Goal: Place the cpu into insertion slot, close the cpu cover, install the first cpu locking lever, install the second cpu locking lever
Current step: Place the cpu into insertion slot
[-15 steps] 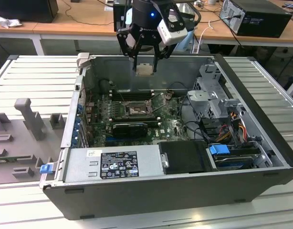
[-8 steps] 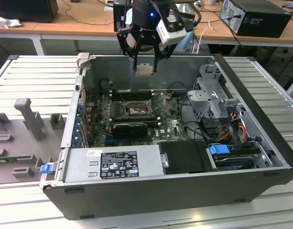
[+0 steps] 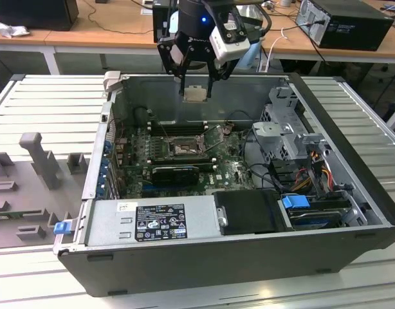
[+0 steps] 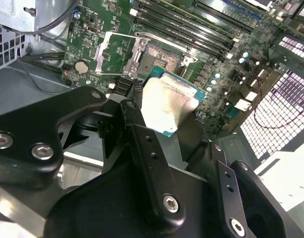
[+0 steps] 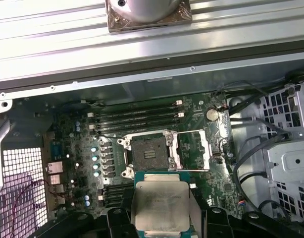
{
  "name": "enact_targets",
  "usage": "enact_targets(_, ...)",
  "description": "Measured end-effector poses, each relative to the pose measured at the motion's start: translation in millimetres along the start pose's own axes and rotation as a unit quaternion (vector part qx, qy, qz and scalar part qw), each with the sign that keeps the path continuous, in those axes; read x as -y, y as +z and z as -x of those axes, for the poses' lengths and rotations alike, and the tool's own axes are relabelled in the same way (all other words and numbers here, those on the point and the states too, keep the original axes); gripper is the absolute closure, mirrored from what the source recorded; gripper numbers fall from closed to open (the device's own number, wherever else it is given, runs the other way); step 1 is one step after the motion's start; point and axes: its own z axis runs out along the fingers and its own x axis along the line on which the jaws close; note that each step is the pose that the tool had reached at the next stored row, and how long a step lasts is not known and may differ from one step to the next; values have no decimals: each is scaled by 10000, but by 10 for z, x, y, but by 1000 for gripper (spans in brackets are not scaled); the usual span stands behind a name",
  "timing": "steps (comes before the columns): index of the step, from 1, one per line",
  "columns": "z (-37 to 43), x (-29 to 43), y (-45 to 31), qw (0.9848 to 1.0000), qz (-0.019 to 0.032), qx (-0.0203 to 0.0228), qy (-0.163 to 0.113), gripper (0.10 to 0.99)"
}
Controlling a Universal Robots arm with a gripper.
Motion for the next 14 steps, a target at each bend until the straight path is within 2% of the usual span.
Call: enact_targets(14,0,0,0,9996,5,26,292,557)
